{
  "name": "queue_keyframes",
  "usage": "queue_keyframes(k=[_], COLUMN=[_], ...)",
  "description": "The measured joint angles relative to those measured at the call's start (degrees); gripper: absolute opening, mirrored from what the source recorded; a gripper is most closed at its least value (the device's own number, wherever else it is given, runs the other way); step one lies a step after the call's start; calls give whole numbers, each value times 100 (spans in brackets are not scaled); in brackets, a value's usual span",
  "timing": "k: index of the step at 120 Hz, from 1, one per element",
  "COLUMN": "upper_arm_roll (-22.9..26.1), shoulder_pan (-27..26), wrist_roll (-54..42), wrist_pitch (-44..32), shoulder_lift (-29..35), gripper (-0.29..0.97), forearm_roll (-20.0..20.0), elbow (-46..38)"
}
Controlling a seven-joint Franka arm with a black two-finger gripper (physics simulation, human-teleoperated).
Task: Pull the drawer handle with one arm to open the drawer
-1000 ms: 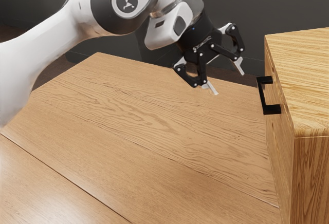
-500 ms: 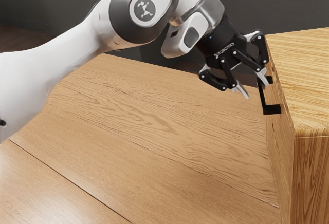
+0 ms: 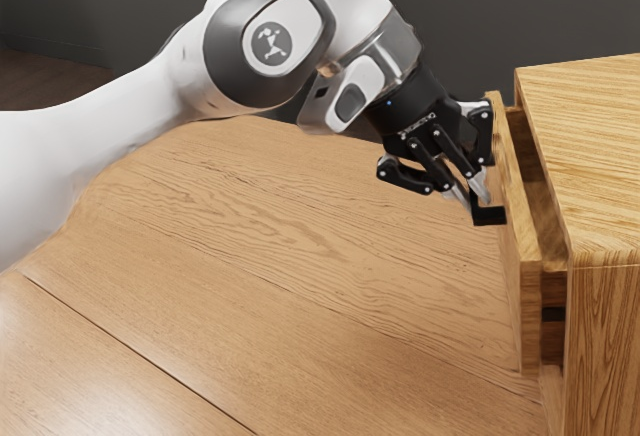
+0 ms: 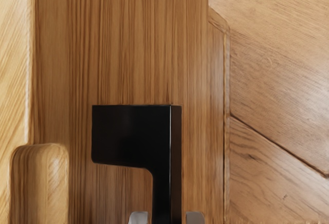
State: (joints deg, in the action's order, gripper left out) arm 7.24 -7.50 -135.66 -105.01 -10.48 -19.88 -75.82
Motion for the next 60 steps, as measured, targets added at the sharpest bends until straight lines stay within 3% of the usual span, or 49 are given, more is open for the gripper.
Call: queue_keyframes(k=[60], upper_arm_roll=[-242], shoulder_pan=[419], wrist_roll=[-304], wrist_pitch=[-63], shoulder_lift=[1371], gripper=[-9], forearm_roll=[-43], elbow=[-1587])
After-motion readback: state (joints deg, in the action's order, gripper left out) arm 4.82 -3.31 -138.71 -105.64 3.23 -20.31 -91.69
